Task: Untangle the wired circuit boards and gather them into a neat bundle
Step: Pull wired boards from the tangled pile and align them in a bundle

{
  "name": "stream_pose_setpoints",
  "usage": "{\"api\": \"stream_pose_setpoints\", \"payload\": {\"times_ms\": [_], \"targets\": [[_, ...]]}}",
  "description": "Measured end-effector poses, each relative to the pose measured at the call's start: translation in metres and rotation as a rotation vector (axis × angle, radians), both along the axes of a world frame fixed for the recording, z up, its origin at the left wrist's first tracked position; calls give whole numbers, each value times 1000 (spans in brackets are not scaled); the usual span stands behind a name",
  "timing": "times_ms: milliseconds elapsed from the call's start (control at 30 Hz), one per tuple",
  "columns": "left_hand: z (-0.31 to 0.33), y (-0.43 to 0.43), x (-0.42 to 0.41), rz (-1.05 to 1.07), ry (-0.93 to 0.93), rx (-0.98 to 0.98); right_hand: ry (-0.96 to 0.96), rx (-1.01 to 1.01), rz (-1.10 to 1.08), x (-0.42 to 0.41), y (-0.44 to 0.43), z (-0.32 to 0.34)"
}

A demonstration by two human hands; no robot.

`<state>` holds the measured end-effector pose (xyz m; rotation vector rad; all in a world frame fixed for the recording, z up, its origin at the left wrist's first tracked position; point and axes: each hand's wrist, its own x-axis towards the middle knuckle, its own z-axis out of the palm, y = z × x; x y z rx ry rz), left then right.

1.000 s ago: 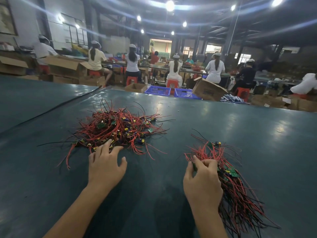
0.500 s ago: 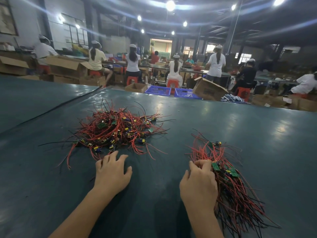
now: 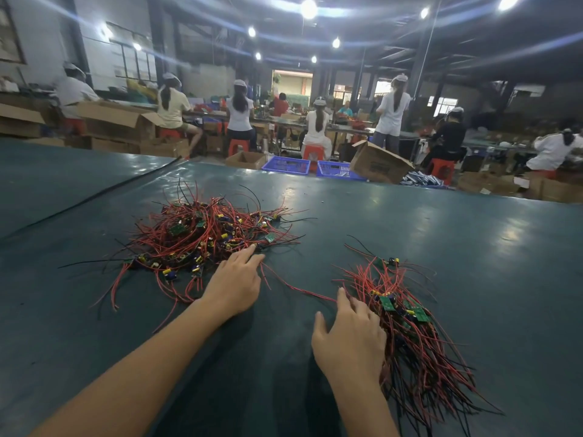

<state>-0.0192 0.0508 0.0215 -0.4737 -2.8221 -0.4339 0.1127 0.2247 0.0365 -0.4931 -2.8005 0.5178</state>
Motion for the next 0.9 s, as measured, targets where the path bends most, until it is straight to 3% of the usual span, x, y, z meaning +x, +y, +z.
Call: {"api": "stream_pose_setpoints", "payload": {"times_ms": [133,233,367,533,900], "targets": [[2,5,-23,36,-201,-184,161,-136,235,-3,-12,-4],[2,6,-31,90,-242,-211,46,-197,338,-8,-17,-15],[6,8,-35,148,-111,-245,-63,-235,247,-17,-3,-21],[8,5,-33,195,-117,-223,16,-298,107,-23,14,-18],[0,-10,-33,108,194,-389,186,-472,143,-17,9,-15]]}}
